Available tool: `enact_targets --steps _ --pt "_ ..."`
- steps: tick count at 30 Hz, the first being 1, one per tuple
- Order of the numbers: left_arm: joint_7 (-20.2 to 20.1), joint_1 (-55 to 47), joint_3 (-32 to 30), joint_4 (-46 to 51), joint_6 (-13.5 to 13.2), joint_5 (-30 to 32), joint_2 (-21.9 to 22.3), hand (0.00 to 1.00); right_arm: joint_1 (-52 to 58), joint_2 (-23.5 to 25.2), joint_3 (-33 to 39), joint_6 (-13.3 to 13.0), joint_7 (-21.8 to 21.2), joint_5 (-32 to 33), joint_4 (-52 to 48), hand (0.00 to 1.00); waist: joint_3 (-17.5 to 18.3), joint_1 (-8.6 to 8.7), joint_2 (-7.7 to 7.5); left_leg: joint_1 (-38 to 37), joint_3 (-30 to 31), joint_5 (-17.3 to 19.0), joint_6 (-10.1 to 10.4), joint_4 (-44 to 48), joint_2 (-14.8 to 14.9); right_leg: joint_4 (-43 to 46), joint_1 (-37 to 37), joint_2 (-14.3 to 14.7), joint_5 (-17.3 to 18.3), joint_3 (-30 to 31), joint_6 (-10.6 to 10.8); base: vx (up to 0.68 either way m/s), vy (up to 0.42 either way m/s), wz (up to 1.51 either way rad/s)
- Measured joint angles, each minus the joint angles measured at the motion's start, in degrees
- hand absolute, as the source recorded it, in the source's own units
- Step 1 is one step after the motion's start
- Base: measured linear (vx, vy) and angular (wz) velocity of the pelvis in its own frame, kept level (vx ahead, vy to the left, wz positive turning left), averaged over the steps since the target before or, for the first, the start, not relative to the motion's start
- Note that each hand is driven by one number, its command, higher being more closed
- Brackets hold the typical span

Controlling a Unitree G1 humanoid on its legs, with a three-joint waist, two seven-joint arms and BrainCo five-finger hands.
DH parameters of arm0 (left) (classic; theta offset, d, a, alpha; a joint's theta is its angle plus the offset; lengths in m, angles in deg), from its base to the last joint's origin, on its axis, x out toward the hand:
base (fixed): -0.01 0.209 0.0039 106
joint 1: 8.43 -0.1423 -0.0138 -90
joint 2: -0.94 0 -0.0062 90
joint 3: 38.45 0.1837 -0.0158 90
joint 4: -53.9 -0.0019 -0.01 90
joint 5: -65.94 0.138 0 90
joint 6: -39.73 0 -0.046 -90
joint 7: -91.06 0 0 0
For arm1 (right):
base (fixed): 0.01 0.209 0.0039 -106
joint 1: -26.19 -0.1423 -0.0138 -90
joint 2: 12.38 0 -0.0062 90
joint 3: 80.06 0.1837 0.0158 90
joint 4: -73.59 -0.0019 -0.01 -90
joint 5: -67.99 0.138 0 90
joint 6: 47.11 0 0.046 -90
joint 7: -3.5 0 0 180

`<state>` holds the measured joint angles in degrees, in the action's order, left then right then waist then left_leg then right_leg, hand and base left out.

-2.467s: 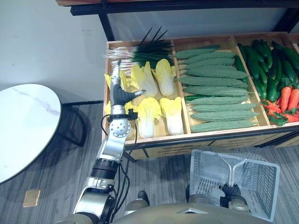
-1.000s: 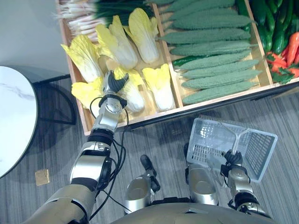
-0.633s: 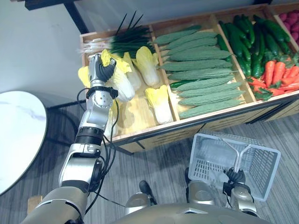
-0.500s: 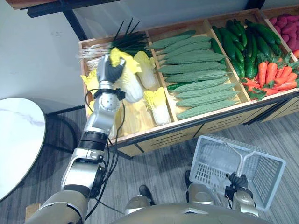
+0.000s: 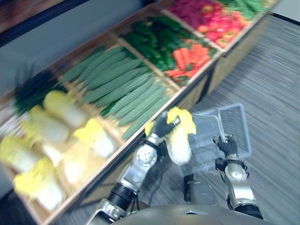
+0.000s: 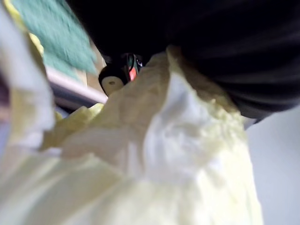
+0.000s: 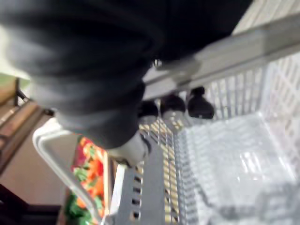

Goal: Pick vegetable in the basket

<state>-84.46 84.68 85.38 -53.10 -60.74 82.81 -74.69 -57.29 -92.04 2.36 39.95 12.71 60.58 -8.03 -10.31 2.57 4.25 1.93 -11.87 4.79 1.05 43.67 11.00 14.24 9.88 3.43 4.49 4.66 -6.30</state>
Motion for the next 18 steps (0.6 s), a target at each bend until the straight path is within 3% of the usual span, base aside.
enact_targets --steps 1,2,4,5,6,8,9,10,11,12,13,14,16,18 --pt "-0.46 -0.37 1.15 -1.58 0.01 0.0 0.31 1.0 -0.07 0.3 -3.49 0.0 -0.35 0.46 -1.04 1.0 -0.29 -0.79 -0.51 1.25 3.28 -8.04 -0.11 4.35 -1.83 -0.33 -0.98 1.59 0.02 4.91 -0.13 0.26 0.139 -2.01" --pt "-0.51 -0.4 2.07 -2.51 -0.08 -0.68 0.39 1.0 -0.11 0.61 -5.14 -0.04 -0.28 1.12 -2.29 1.0 -1.02 -1.16 -1.81 4.13 6.09 0.49 0.39 5.92 -5.01 -1.3 -1.48 1.59 -0.23 8.92 -0.29 0.26 0.137 -1.83" --pt "-0.87 0.17 3.08 -3.35 -0.08 -1.83 0.48 1.0 -1.82 0.28 -6.46 -0.01 -0.65 1.77 -3.25 1.0 -1.32 -1.15 -2.14 8.3 13.14 10.15 0.87 0.85 -10.25 -1.69 -2.12 1.75 -0.35 13.54 -0.18 0.21 0.129 -1.38" --pt "-0.8 0.23 3.7 -4.13 -0.02 -2.6 0.5 1.0 -2.9 0.27 -8.43 -0.01 -1.4 2.34 -3.69 1.0 -1.74 -2.34 -2.7 9.51 17.38 11.87 2.01 -5.96 -12.46 -2.49 -3.36 2.57 -0.44 17.26 -0.08 0.22 0.157 -1.51" --pt "-0.85 0.26 3.88 -4.6 -0.04 -2.65 0.3 1.0 -3.11 0.26 -9.42 -0.02 -1.79 2.82 -4.09 1.0 -1.81 -3.0 -2.77 9.98 19.32 11.75 2.17 -9.66 -12.88 -2.79 -3.98 2.99 -0.4 18.49 -0.02 0.22 0.183 -1.42" --pt "-0.87 0.31 5.25 -5.28 -0.12 -2.38 -0.68 1.0 -3.67 0.2 -12.77 -0.02 -2.49 4.76 -5.73 1.0 -1.91 -3.01 -2.13 11.31 22.16 8.05 4.51 -22.37 -11.5 -3.81 -6.51 4.74 0.43 21.93 0.88 0.25 0.235 -1.15" --pt "-0.88 0.43 5.33 -5.74 -0.19 -2.08 -1.04 1.0 -3.75 -0.32 -13.41 -0.06 -2.71 5.48 -6.92 1.0 -1.88 -3.25 -1.2 11.04 21.51 2.43 5.18 -28.9 -9.17 -3.33 -7.31 6.5 1.79 24.47 1.56 0.25 0.242 -1.15" --pt "-0.96 0.47 5.39 -6.32 -0.27 -1.97 -1.28 1.0 -3.82 -0.38 -13.8 -0.06 -2.78 6.35 -7.56 1.0 -1.78 -3.68 -1.14 10.09 20.0 -0.76 5.05 -28.94 -8.41 -2.75 -7.64 7.21 2.56 26.02 1.9 0.28 0.266 -1.22" --pt "-0.87 0.58 5.43 -7.81 -0.2 -1.75 -1.85 1.0 -4.32 -0.26 -14.79 -0.06 -3.04 8.23 -7.89 1.0 -1.52 -3.9 -2.06 9.08 17.2 -0.27 3.67 -28.71 -8.58 -2.33 -8.23 6.69 3.48 28.01 2.24 0.28 0.254 -1.13" --pt "-0.75 0.74 6.14 -9.19 -0.23 -1.34 -2.2 1.0 -4.29 -1.69 -16.65 -0.24 -3.99 12.25 -9.62 1.0 -0.56 -3.63 -3.54 7.87 13.65 0.6 2.32 -30.3 -9.67 -1.09 -8.07 4.6 4.96 29.24 4.85 0.28 0.239 -1.03" --pt "-0.38 0.74 6.21 -9.28 -0.07 -0.78 -2.21 1.0 -4.3 -2.65 -17.33 -0.75 -4.98 14.95 -10.03 1.0 -0.22 -3.68 -4.18 6.98 11.9 0.55 1.8 -31.66 -10.22 0.4 -7.17 3.84 5.83 28.69 6.1 0.24 0.191 -1.14" --pt "-0.2 0.85 6.06 -9.34 0.15 -0.17 -2.34 0.0 -4.41 -4.82 -18.56 -1.1 -6.72 19.34 -11.08 1.0 0.22 -4.54 -4.92 5.1 8.76 0.48 0.53 -34.0 -11.21 4.03 -5.1 2.61 7.46 25.66 7.64 0.23 0.151 -1.12" --pt "-0.15 2.19 6.69 -11.37 0.18 0.39 -2.38 0.0 -4.74 -8.54 -20.39 -1.42 -8.52 25.36 -11.91 1.0 0.11 -4.7 -4.52 0.49 5.75 0.46 -0.77 -37.23 -11.89 11.07 -2.98 2.27 7.86 20.02 10.86 0.22 0.129 -0.88" --pt "0.57 3.86 8.03 -14.31 0.66 0.69 -2.89 0.0 -4.86 -12.38 -22.06 -1.45 -10.94 34.49 -11.92 1.0 0.08 -3.61 -4.8 -5.31 3.47 0.33 -1.22 -39.76 -11.81 24.0 0.9 1.75 5.94 10.79 17.51 0.21 0.09 -0.31"
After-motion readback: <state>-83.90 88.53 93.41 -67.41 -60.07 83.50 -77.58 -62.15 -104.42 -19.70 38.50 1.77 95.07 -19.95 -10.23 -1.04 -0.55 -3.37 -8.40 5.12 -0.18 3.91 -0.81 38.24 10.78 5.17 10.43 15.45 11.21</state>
